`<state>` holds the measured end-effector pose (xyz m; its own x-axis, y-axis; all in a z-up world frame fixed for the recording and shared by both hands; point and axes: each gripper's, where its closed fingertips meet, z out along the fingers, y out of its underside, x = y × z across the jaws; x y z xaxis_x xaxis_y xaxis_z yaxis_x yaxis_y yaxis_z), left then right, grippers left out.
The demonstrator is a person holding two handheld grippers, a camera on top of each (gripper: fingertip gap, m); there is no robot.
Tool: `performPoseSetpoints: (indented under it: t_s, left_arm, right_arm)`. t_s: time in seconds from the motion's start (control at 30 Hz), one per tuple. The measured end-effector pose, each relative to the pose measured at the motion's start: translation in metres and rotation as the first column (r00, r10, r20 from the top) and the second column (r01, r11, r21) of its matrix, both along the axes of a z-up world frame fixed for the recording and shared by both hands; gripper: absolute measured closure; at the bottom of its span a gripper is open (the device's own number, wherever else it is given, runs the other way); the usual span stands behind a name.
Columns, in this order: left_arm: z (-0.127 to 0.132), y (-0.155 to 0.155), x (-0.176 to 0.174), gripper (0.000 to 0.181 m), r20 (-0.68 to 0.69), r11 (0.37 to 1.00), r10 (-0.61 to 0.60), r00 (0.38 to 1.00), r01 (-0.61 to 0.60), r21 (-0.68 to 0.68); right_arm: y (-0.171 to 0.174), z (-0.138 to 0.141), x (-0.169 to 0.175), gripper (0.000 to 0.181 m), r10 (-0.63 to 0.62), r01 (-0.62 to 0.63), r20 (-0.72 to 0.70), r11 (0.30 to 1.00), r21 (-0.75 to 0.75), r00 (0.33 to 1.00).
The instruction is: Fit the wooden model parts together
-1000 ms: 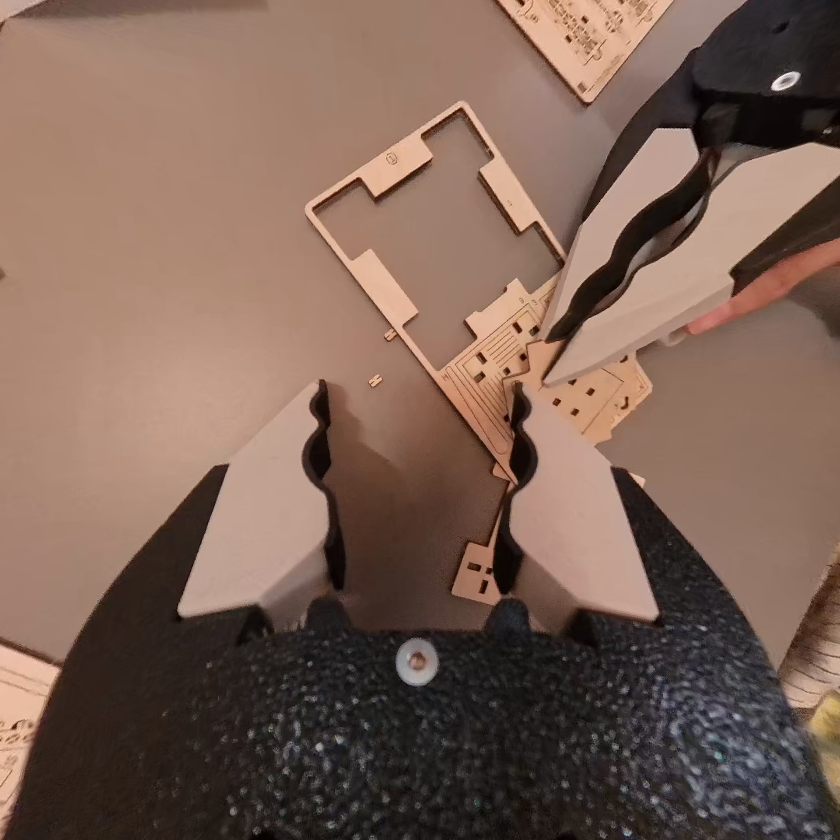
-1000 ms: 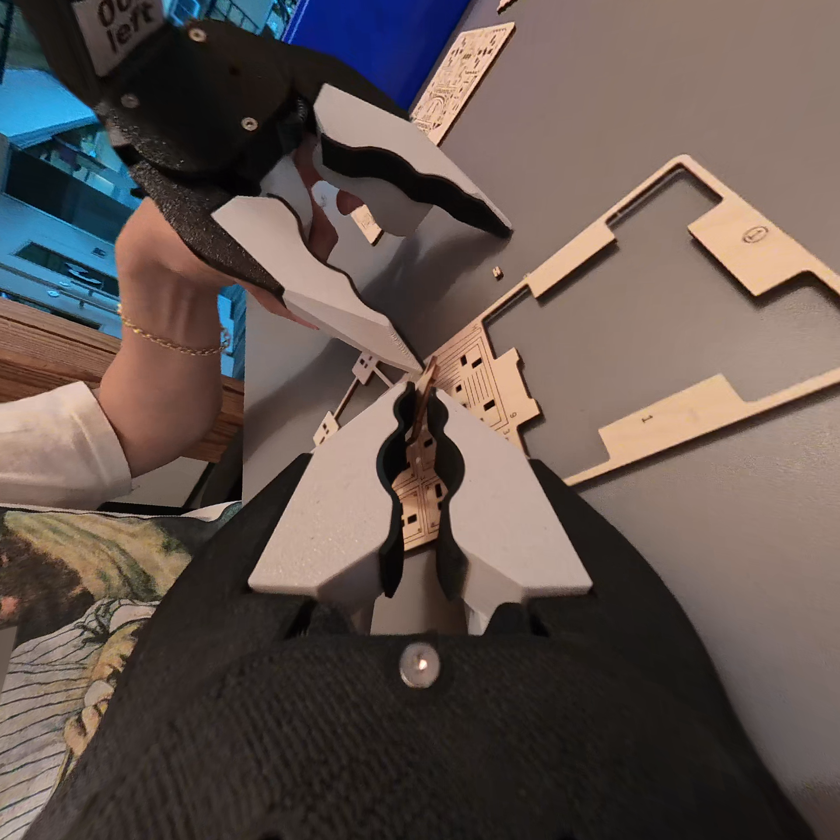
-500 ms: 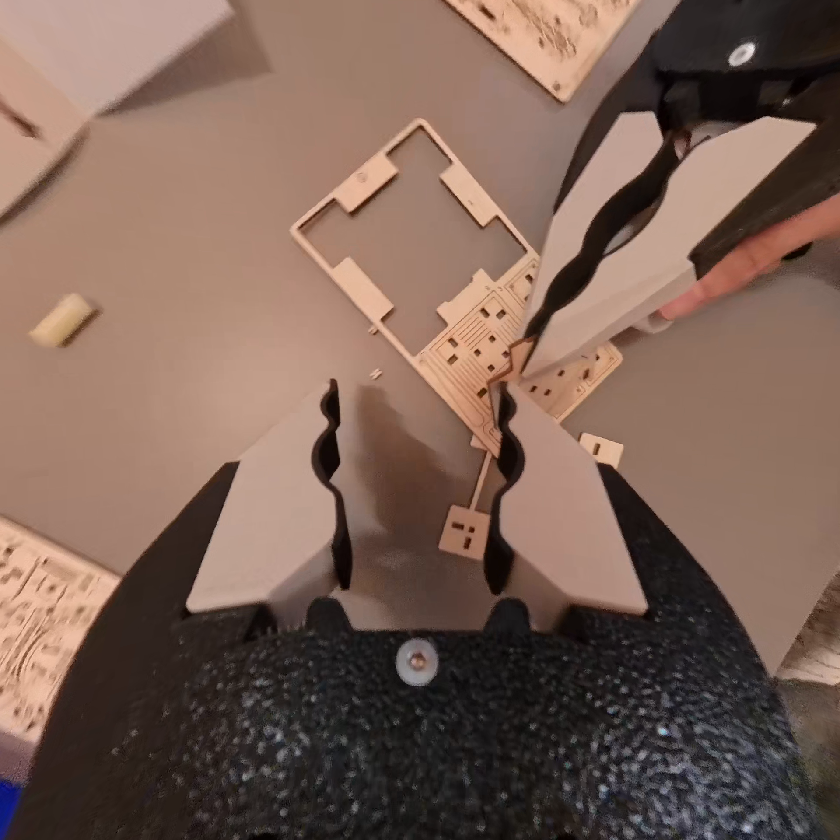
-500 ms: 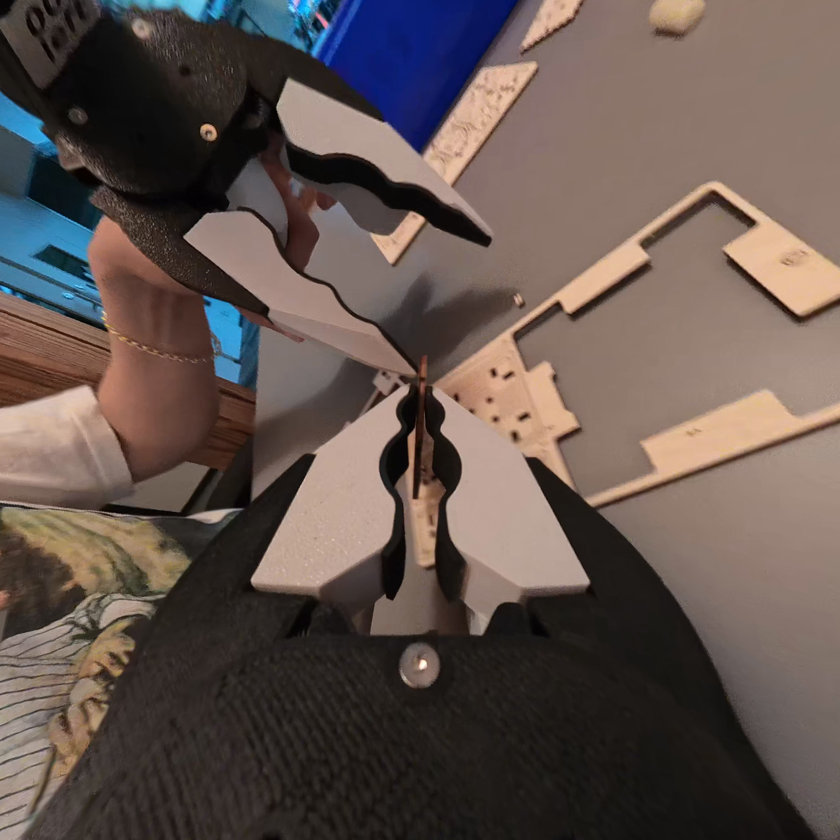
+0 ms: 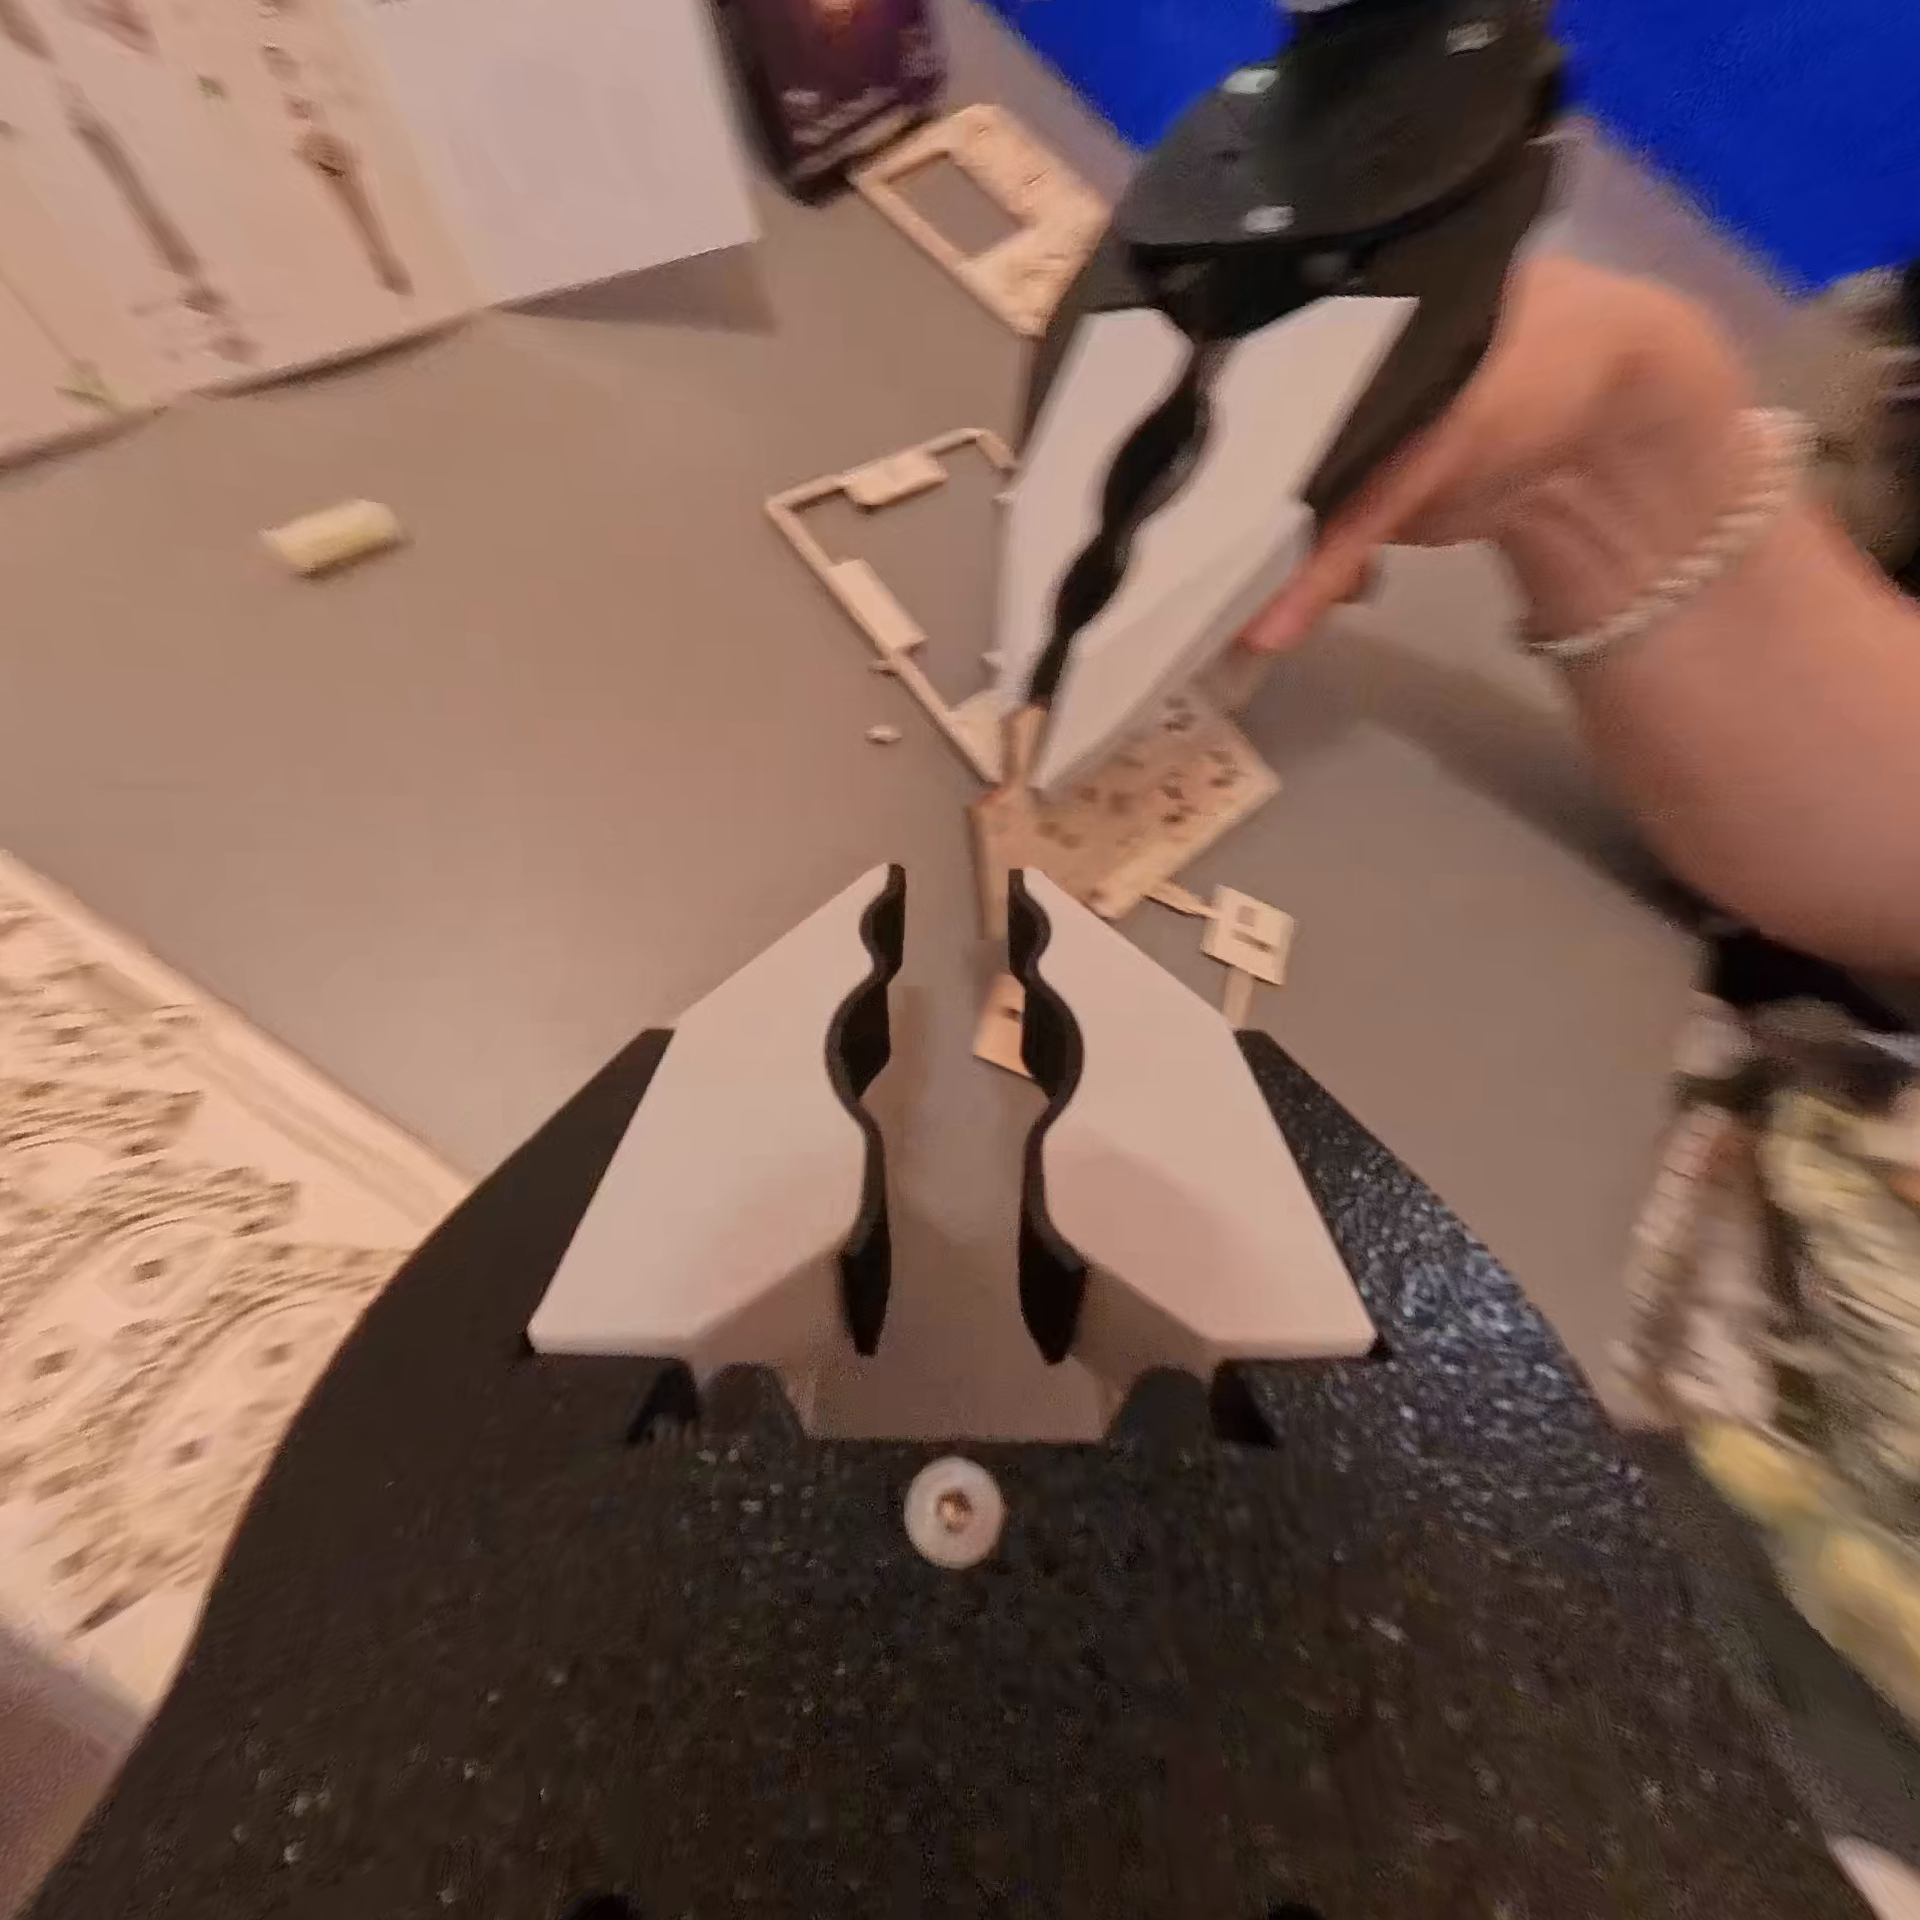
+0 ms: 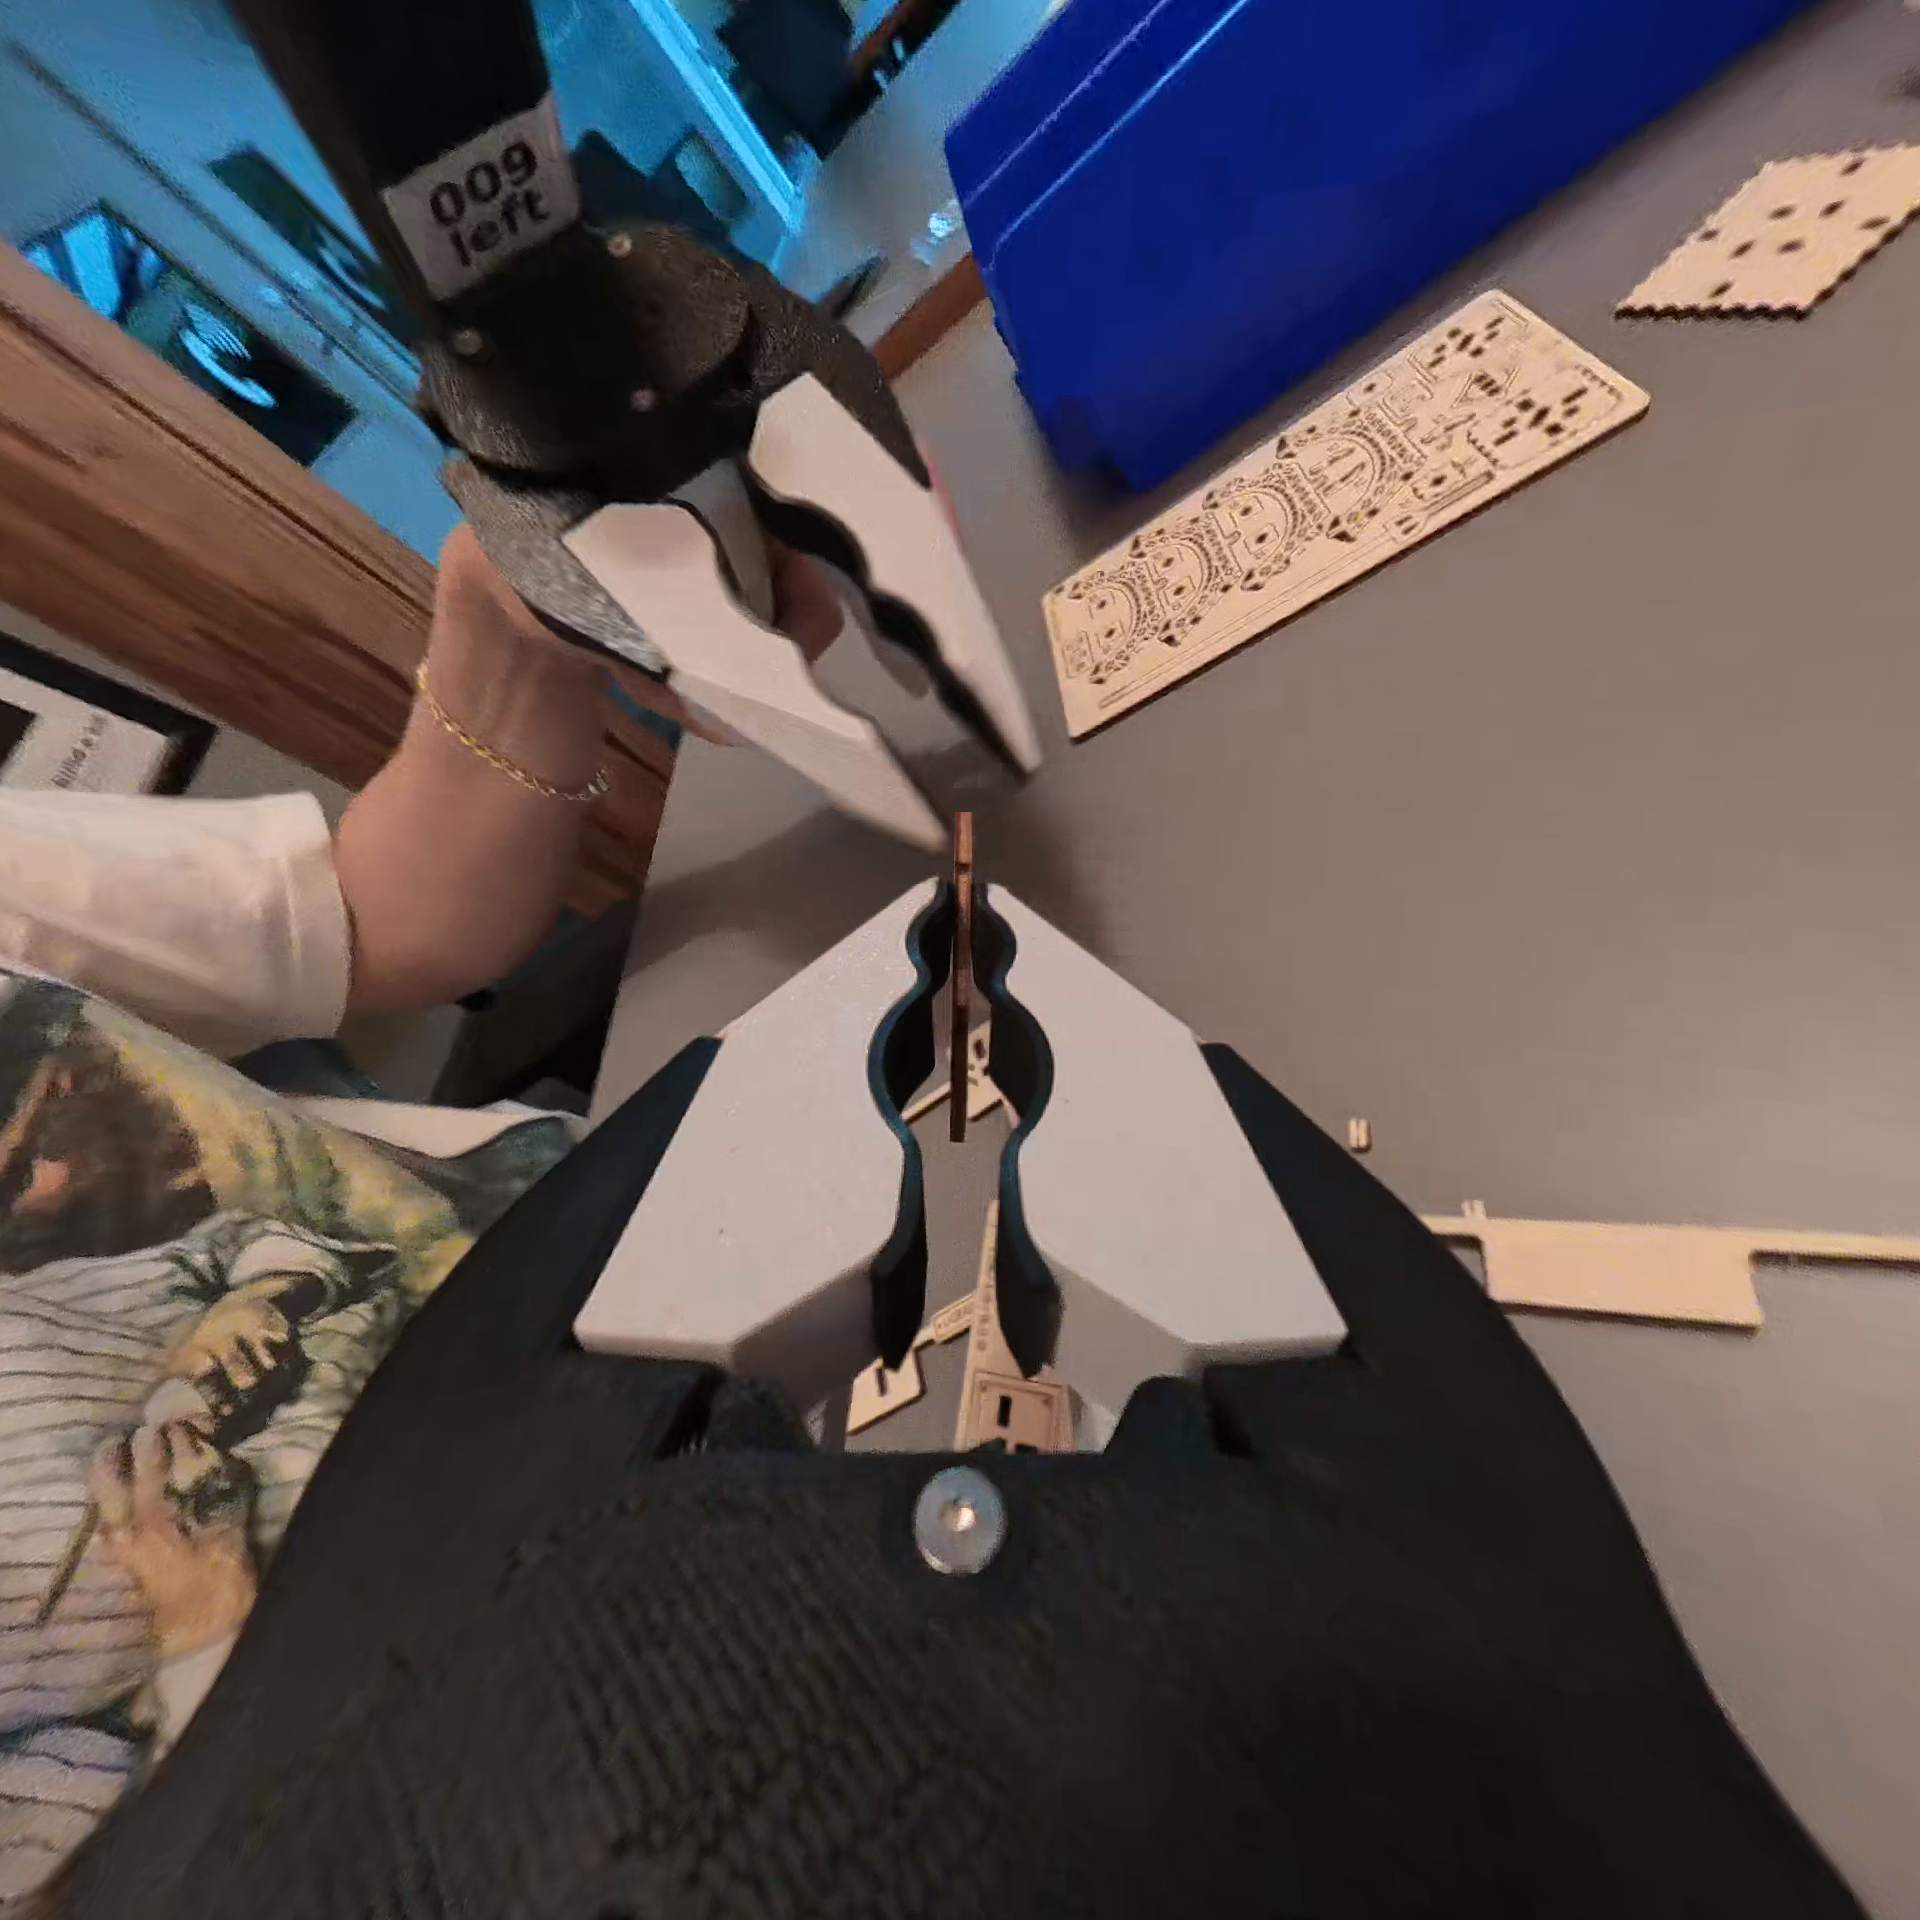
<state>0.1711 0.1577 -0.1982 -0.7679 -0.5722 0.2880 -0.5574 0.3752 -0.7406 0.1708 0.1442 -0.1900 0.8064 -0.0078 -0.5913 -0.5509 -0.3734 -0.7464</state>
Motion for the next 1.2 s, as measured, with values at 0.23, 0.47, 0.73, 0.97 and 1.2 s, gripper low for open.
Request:
performPoseSetpoints:
  t_s: [0.23, 0.47, 0.73, 0.97, 1.2]
  left_arm:
    - [0.007, -0.003, -0.025, 0.181, -0.059, 0.959, -0.115, 0.992, 0.096, -0.266]
    - [0.046, 0.016, -0.012, 0.181, -0.050, 0.756, 0.076, 0.996, -0.090, -0.648]
    - [0.055, 0.022, -0.022, 0.181, -0.021, 0.622, 0.191, 0.981, -0.138, -0.771]
    - [0.054, 0.011, -0.030, 0.181, -0.041, 0.557, 0.176, 0.984, -0.134, -0.820]
    - [0.053, 0.006, -0.028, 0.181, -0.036, 0.571, 0.205, 0.978, -0.149, -0.807]
  right_arm:
    - [0.011, 0.011, -0.018, 0.181, 0.117, -0.118, 0.024, 0.989, 0.090, 0.993]
    - [-0.009, 0.020, 0.008, 0.131, -0.085, 0.079, 0.030, 0.983, 0.168, 0.996]
    - [-0.005, 0.053, -0.012, 0.147, -0.110, 0.108, -0.019, 0.909, 0.403, 0.994]
    - [-0.005, 0.050, -0.014, 0.174, -0.144, 0.156, -0.060, 0.888, 0.432, 0.988]
    - [-0.007, 0.041, -0.021, 0.179, -0.153, 0.163, -0.056, 0.902, 0.400, 0.987]
